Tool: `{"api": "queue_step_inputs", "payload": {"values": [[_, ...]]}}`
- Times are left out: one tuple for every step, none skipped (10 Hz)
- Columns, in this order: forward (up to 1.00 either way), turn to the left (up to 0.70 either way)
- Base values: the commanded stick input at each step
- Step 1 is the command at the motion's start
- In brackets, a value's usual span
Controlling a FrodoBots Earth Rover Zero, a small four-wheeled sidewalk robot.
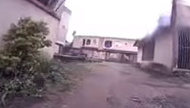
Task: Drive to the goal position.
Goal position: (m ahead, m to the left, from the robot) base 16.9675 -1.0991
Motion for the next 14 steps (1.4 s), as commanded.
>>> {"api": "queue_step_inputs", "payload": {"values": [[0.70,-0.15],[0.70,-0.15],[0.70,-0.15],[0.70,-0.15],[0.70,-0.15],[0.70,-0.15],[0.70,-0.15],[0.70,-0.15],[0.70,-0.15],[0.70,-0.15],[0.70,-0.15],[0.70,-0.15],[0.70,-0.15],[0.70,-0.15]]}}
